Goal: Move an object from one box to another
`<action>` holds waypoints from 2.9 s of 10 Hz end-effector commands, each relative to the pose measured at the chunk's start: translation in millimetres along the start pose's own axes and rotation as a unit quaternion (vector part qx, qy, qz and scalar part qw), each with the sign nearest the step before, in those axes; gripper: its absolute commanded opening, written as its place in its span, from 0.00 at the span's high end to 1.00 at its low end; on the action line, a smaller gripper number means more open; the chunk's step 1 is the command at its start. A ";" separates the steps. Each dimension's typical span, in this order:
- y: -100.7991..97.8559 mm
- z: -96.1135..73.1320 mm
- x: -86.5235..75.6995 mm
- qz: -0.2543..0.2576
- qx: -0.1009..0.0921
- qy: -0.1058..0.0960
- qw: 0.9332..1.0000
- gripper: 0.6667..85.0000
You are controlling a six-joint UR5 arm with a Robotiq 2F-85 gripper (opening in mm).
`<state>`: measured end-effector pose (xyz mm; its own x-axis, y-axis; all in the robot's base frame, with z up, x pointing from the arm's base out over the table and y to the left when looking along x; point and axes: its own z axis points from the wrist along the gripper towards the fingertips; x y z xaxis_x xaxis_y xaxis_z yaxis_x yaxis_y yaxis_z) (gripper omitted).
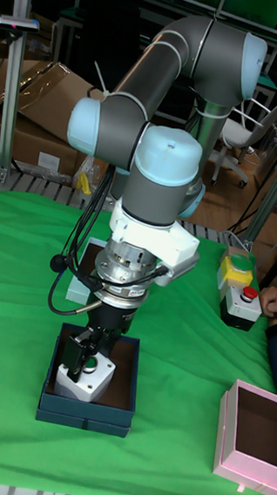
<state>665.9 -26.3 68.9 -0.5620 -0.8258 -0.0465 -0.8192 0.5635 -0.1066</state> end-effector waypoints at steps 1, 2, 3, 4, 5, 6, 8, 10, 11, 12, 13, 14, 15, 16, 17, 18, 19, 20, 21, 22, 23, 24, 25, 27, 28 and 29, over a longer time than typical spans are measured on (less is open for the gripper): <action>2.6 -0.2 -1.7 0.001 -0.008 -0.008 1.000 0.17; 4.1 -2.0 -1.8 0.002 -0.011 -0.009 1.000 0.17; 7.5 -2.5 -4.0 0.002 -0.018 -0.013 1.000 0.17; 10.3 -2.9 -5.3 0.001 -0.023 -0.016 1.000 0.17; 14.4 -3.8 -7.4 -0.002 -0.032 -0.020 0.999 0.17; 16.7 -4.6 -7.9 -0.009 -0.036 -0.022 0.999 0.16; 15.3 -4.3 -3.9 -0.024 -0.034 -0.015 0.999 0.16; 8.5 -15.5 4.9 -0.032 -0.026 0.004 0.999 0.19; 1.8 -23.8 8.4 -0.038 -0.013 0.015 0.999 0.19; 1.9 -23.8 7.5 -0.038 -0.013 0.013 0.999 0.20; -1.2 -23.6 3.0 -0.053 -0.007 0.004 0.999 0.16; 7.9 -24.0 -6.1 -0.061 -0.023 -0.014 0.998 0.08; 17.2 -24.6 -7.0 -0.053 -0.041 -0.017 0.998 0.07; 13.9 -24.2 -0.1 -0.052 -0.036 -0.003 0.998 0.08; 11.6 -24.1 2.6 -0.044 -0.031 0.003 0.999 0.10; 12.9 -24.2 0.7 -0.048 -0.034 -0.001 0.998 0.11; 15.5 -24.4 -2.4 -0.052 -0.038 -0.008 0.998 0.11; 16.2 -24.4 -3.3 -0.059 -0.040 -0.010 0.997 0.10; 13.8 -23.0 -5.6 -0.063 -0.042 -0.014 0.997 0.09; 2.4 -17.4 -5.5 -0.066 -0.041 -0.012 0.997 0.08; -9.5 -9.9 -5.8 -0.061 -0.036 -0.011 0.997 0.06; -13.9 -2.7 -7.6 -0.042 -0.035 -0.014 0.998 0.06; -15.6 3.9 -8.8 -0.031 -0.034 -0.013 0.999 0.06; -13.2 12.4 -9.8 -0.023 -0.040 -0.011 0.999 0.06; -10.0 10.3 -10.1 -0.023 -0.045 -0.013 0.999 0.04; -9.1 8.3 -8.9 -0.022 -0.047 -0.012 0.999 0.04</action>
<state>678.5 -26.2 64.2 -0.5055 -0.8610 -0.0558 -0.8611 0.5075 -0.0313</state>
